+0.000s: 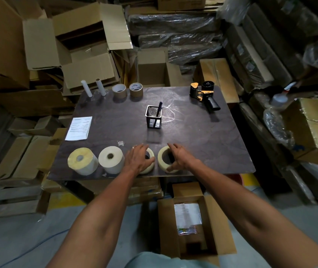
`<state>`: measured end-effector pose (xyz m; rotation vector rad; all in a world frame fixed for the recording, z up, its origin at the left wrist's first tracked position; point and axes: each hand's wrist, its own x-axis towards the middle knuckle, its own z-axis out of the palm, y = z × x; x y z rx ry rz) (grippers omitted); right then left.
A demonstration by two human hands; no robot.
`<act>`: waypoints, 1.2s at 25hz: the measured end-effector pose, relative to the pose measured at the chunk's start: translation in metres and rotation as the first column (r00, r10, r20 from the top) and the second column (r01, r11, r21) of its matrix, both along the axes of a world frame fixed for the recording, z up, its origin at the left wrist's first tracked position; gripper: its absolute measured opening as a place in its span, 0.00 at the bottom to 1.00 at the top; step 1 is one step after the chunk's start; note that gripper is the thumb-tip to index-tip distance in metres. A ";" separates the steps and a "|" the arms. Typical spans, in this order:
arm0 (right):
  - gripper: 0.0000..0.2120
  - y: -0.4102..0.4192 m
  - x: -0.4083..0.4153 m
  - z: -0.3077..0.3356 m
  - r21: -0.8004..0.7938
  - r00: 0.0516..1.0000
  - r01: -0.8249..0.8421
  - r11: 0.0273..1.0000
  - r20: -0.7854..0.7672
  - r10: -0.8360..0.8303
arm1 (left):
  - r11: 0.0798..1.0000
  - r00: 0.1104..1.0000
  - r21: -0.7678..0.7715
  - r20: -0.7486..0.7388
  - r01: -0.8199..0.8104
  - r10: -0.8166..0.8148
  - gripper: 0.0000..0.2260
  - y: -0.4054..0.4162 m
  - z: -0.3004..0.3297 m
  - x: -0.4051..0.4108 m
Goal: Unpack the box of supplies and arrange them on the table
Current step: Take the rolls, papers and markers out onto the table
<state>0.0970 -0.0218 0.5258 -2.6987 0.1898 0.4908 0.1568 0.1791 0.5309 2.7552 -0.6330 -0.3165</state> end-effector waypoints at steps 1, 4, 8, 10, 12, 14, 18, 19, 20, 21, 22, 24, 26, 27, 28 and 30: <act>0.55 -0.003 -0.004 0.000 0.016 1.000 0.023 1.000 0.015 -0.023 | 0.999 1.000 -0.039 0.019 0.003 -0.002 0.26 -0.001 0.002 -0.002; 0.44 -0.012 -0.020 0.001 0.067 0.994 0.080 0.995 0.067 -0.084 | 0.991 0.999 -0.126 0.035 0.032 -0.028 0.19 -0.005 0.005 -0.013; 0.28 -0.033 -0.057 0.004 0.094 0.976 0.100 0.990 0.184 -0.116 | 0.974 0.997 -0.216 0.062 0.064 -0.052 0.12 -0.017 0.006 -0.042; 0.25 -0.045 -0.080 0.003 0.099 0.967 0.108 0.989 0.220 -0.127 | 0.974 0.997 -0.219 0.054 0.063 -0.053 0.12 -0.024 0.007 -0.061; 0.22 -0.056 -0.105 0.001 0.114 0.961 0.106 0.988 0.245 -0.132 | 0.976 0.998 -0.209 0.036 0.059 -0.052 0.11 -0.033 0.006 -0.084; 0.20 -0.066 -0.130 -0.002 0.121 0.953 0.100 0.988 0.273 -0.130 | 0.980 0.998 -0.191 -0.004 0.056 -0.058 0.10 -0.043 0.002 -0.113; 0.18 -0.085 -0.184 -0.015 0.132 0.955 0.082 0.988 0.274 -0.116 | 0.989 0.994 -0.143 -0.094 0.036 -0.050 0.10 -0.067 -0.012 -0.179; 0.18 -0.090 -0.199 -0.020 0.130 0.961 0.084 0.988 0.251 -0.115 | 0.991 0.993 -0.129 -0.113 0.025 -0.040 0.11 -0.073 -0.016 -0.194; 0.19 -0.094 -0.215 -0.026 0.130 0.968 0.083 0.988 0.225 -0.111 | 0.993 0.990 -0.117 -0.139 0.013 -0.029 0.11 -0.080 -0.023 -0.210; 0.19 -0.098 -0.231 -0.034 0.131 0.977 0.082 0.988 0.184 -0.105 | 0.995 0.986 -0.103 -0.168 0.002 -0.019 0.11 -0.085 -0.029 -0.227; 0.20 -0.102 -0.250 -0.042 0.135 0.985 0.080 0.988 0.139 -0.098 | 0.996 0.980 -0.084 -0.199 -0.009 -0.008 0.11 -0.091 -0.038 -0.246; 0.21 -0.111 -0.284 -0.062 0.127 0.994 0.085 0.988 0.054 -0.093 | 0.999 0.968 -0.040 -0.250 -0.008 -0.003 0.13 -0.096 -0.053 -0.280; 0.20 -0.116 -0.315 -0.082 0.132 0.995 0.099 0.986 -0.020 -0.098 | 1.000 0.953 -0.003 -0.303 0.015 -0.015 0.17 -0.098 -0.067 -0.310; 0.18 -0.118 -0.329 -0.088 0.127 0.992 0.115 0.985 -0.063 -0.107 | 0.999 0.942 0.015 -0.335 0.029 -0.023 0.19 -0.099 -0.073 -0.325; 0.18 -0.119 -0.341 -0.095 0.125 0.989 0.122 0.985 -0.098 -0.110 | 0.999 0.927 0.031 -0.374 0.038 -0.024 0.21 -0.099 -0.079 -0.338; 0.20 -0.114 -0.360 -0.099 0.130 0.985 0.129 0.983 -0.133 -0.111 | 0.998 0.901 0.044 -0.433 0.040 -0.017 0.21 -0.100 -0.088 -0.357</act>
